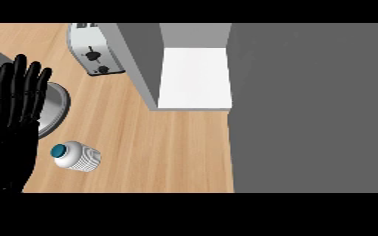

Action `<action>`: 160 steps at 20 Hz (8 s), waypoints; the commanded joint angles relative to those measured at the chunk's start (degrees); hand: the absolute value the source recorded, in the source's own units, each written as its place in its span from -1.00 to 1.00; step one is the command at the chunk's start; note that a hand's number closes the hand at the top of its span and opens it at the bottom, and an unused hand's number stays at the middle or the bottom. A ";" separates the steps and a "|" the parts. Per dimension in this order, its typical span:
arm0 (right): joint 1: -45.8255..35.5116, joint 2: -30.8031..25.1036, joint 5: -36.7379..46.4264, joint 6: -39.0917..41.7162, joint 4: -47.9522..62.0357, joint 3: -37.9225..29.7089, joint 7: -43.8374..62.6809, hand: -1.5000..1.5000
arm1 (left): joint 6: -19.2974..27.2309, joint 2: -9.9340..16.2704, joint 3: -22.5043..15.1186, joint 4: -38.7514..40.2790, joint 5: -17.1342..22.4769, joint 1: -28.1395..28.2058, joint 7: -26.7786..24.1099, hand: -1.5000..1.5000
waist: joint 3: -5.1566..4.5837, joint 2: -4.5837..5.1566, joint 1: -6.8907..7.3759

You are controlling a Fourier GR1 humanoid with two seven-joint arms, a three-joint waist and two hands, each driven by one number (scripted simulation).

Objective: Pick up the bottled water, place it into the cabinet and close the cabinet

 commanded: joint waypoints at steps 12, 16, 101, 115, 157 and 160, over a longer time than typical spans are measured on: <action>13.29 -1.67 -11.60 9.05 -15.26 6.82 10.27 -1.00 | 15.67 -8.16 4.46 -18.95 9.61 19.78 11.40 -1.00 | 0.75 -0.27 0.61; 15.86 -0.51 -9.49 7.54 -21.05 10.53 13.61 -1.00 | 21.00 -8.22 -1.04 -29.36 3.66 20.56 21.30 -1.00 | 0.81 -0.08 0.18; 3.95 -2.13 0.57 -5.97 -34.58 23.56 35.87 -1.00 | 6.95 -5.60 18.27 60.85 18.38 5.53 -34.47 -1.00 | 0.70 0.03 -0.52; 4.91 -2.04 1.45 -6.71 -32.53 22.08 34.77 -1.00 | -0.19 -5.77 21.00 73.37 23.19 0.25 -43.85 -1.00 | 0.75 0.03 -0.14; 15.14 -5.85 -19.12 6.66 -26.54 -7.62 21.40 -1.00 | -7.21 -8.25 -8.40 79.74 22.77 -25.32 -40.61 1.00 | 0.83 -0.28 -1.16; 15.21 -4.38 -20.51 9.51 -19.29 -10.62 14.67 -1.00 | -3.67 -8.22 -11.75 78.80 28.27 -26.62 -38.45 1.00 | 0.86 -0.14 -1.61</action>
